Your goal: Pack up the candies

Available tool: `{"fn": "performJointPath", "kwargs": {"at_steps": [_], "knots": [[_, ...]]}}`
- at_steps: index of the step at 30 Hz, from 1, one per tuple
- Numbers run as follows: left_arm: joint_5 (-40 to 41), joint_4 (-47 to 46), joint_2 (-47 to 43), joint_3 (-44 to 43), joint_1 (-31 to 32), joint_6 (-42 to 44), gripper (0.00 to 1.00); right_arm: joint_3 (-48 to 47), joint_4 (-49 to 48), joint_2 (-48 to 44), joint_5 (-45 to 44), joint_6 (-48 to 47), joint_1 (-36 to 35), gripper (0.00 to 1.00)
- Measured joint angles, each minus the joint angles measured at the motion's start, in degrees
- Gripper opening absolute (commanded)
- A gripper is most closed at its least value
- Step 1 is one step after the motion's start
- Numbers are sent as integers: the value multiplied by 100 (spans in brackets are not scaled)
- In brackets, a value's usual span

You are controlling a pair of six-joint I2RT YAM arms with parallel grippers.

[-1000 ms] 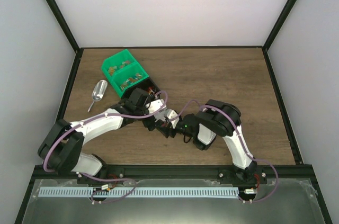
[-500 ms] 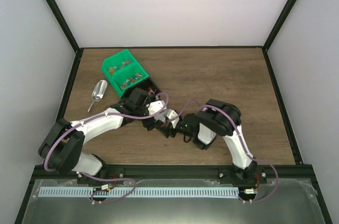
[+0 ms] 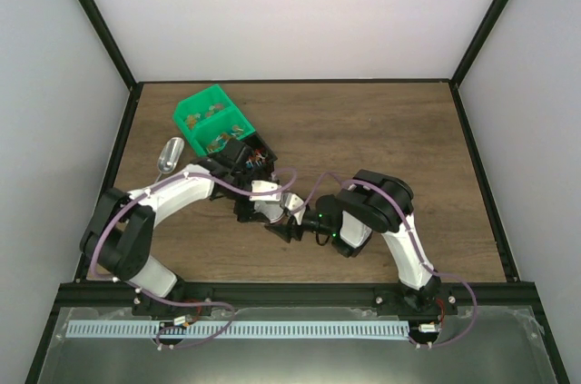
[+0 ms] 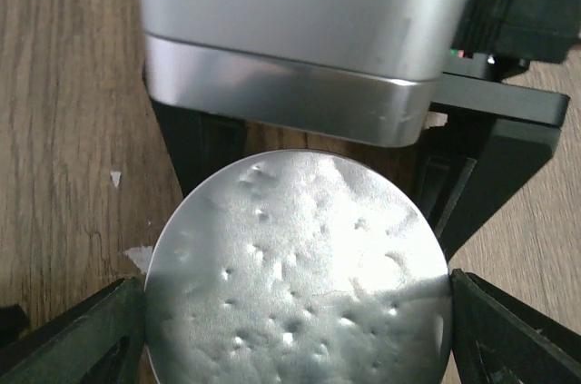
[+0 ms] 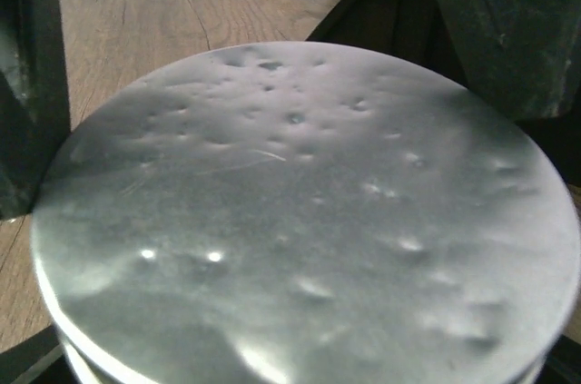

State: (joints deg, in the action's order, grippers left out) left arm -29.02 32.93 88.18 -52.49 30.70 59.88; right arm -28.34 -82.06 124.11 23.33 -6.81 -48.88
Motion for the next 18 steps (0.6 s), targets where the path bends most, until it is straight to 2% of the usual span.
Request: {"fn": "performJointPath", "kwargs": {"at_steps": [5,8,11,14,18], "knots": [[-50,350,168,-245,-31,546,99,0,0,0,59,-2,0,75],[-46,433,155,-227,-140,492,100,-4,2,2,90,15,-24,75],[-35,402,-146,-2,-328,271,100,-15,-11,2,92,101,-33,75],[68,190,-859,459,-450,-186,100,-15,-35,4,44,184,-57,75],[247,-258,-1510,774,-433,-1204,100,-33,-42,4,-177,295,-101,75]]}}
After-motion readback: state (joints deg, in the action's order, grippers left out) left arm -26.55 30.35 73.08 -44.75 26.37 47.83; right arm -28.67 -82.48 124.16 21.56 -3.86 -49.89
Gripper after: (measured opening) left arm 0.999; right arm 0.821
